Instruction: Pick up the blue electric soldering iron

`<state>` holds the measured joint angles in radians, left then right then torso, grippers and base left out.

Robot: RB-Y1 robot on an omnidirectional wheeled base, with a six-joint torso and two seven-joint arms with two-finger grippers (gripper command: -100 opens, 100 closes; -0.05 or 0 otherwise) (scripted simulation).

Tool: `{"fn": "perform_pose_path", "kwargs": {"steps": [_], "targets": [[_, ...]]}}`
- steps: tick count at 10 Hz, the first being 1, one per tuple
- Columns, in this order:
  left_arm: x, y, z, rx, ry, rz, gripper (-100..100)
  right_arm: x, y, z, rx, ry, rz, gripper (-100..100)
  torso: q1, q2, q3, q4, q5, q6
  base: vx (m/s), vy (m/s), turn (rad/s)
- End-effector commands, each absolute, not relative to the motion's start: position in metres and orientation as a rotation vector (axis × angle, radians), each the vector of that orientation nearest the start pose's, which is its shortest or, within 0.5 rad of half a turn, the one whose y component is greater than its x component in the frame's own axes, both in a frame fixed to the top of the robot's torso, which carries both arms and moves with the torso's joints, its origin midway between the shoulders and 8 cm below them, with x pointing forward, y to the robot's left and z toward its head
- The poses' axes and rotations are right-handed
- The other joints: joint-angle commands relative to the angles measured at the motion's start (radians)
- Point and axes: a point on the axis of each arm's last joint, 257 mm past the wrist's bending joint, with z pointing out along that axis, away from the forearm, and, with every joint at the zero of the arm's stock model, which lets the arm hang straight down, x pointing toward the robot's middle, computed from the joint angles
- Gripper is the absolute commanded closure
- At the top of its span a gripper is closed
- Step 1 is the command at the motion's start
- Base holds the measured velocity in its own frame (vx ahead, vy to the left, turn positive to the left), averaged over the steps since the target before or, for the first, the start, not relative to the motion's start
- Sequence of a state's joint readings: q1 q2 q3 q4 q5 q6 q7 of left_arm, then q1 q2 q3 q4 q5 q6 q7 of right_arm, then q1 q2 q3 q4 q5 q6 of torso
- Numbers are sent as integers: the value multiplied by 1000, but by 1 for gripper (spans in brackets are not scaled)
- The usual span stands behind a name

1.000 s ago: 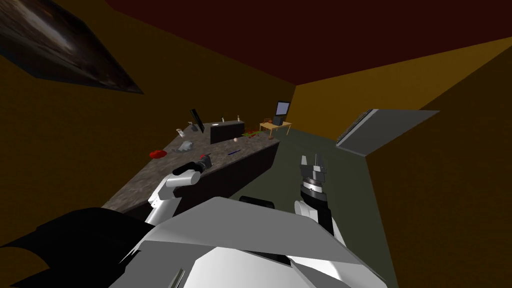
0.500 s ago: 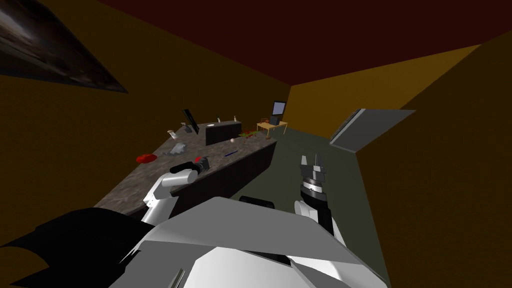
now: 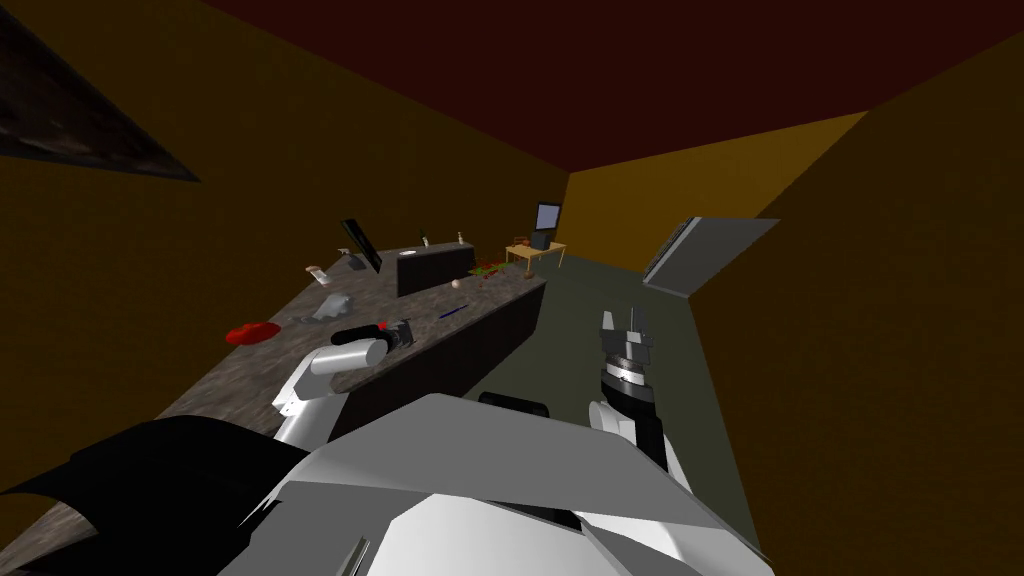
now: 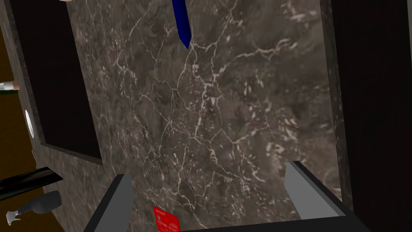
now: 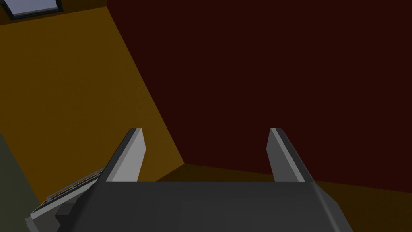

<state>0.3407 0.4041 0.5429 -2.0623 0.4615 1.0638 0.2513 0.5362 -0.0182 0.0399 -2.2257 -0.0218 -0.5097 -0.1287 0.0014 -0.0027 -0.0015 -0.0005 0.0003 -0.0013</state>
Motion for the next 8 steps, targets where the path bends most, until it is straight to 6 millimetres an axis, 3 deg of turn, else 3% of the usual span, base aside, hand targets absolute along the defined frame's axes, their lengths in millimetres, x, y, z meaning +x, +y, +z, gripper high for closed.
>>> {"fn": "perform_pose_path", "kwargs": {"steps": [1, 6, 8], "targets": [[332, 533, -267, -2114, 1101, -614, -100, 351, -273, -11, 782, 629, 1442, 0, 0, 0, 0, 0, 0, 0, 22, 6, 17], [294, 553, -282, -2315, 1002, -540, -100, 351, -273, -11, 782, 629, 1442, 0, 0, -1, -1, 0, 0, 0, 56, 8, -167], [287, 550, -289, -2349, 1015, -509, -100, 351, -273, -11, 782, 629, 1442, 0, 1, -2, -1, 0, 0, 0, 48, 22, -40]]}}
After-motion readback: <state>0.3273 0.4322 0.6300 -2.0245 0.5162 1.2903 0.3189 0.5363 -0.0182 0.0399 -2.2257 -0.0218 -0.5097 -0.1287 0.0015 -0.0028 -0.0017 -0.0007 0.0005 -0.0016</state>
